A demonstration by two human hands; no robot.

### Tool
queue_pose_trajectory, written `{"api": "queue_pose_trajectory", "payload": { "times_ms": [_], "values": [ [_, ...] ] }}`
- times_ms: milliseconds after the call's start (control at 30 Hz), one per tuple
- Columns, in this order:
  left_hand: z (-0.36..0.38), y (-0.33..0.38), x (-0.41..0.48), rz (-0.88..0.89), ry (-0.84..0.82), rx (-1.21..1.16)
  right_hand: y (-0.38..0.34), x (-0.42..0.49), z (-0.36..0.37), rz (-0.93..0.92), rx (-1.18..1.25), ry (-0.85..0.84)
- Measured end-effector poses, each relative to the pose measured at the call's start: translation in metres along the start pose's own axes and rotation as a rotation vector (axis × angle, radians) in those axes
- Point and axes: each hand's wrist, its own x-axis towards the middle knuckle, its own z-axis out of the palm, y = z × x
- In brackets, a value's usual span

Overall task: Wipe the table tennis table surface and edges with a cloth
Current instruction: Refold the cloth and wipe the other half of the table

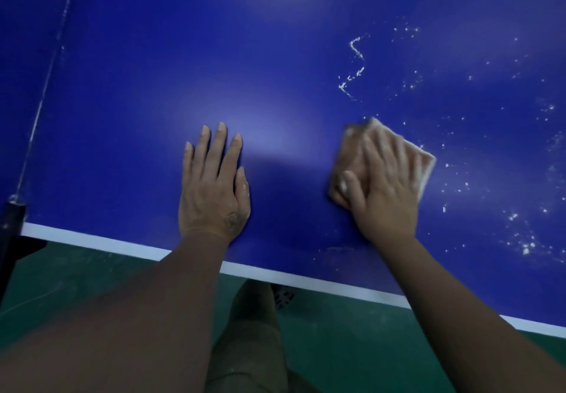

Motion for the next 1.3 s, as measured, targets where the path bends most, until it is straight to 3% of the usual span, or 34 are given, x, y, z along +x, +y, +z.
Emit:
{"api": "queue_pose_trajectory", "payload": {
  "times_ms": [133, 333, 433, 533, 767, 900, 967, 1033, 1167, 1300],
  "values": [
    [0.000, 0.001, 0.002, 0.004, -0.004, 0.010, 0.015, -0.015, -0.006, 0.224, -0.042, -0.026],
    [0.001, 0.000, 0.000, 0.004, -0.002, 0.018, -0.073, 0.020, 0.020, -0.107, -0.018, -0.040],
    [0.003, -0.001, 0.001, 0.007, 0.002, 0.021, -0.093, 0.044, 0.027, -0.132, 0.007, -0.044],
    [0.003, -0.001, 0.002, 0.010, 0.002, 0.024, -0.077, 0.026, 0.025, -0.173, 0.007, -0.035],
    [0.002, 0.000, 0.001, 0.000, -0.002, 0.008, 0.000, -0.121, 0.002, -0.275, -0.017, -0.180],
    [0.005, -0.001, 0.000, 0.006, -0.003, 0.009, 0.012, -0.132, -0.003, -0.128, -0.027, -0.153],
    [0.005, -0.001, 0.000, 0.010, 0.000, 0.012, -0.011, -0.111, 0.004, 0.023, -0.032, -0.105],
    [0.005, -0.001, 0.001, 0.012, 0.013, 0.008, -0.046, -0.080, 0.015, 0.061, -0.010, -0.084],
    [0.005, -0.003, 0.001, 0.021, 0.023, 0.001, -0.098, -0.062, 0.031, -0.146, -0.005, -0.089],
    [0.003, -0.003, -0.001, 0.018, 0.000, 0.000, -0.074, -0.127, 0.027, -0.279, 0.032, -0.135]
  ]
}}
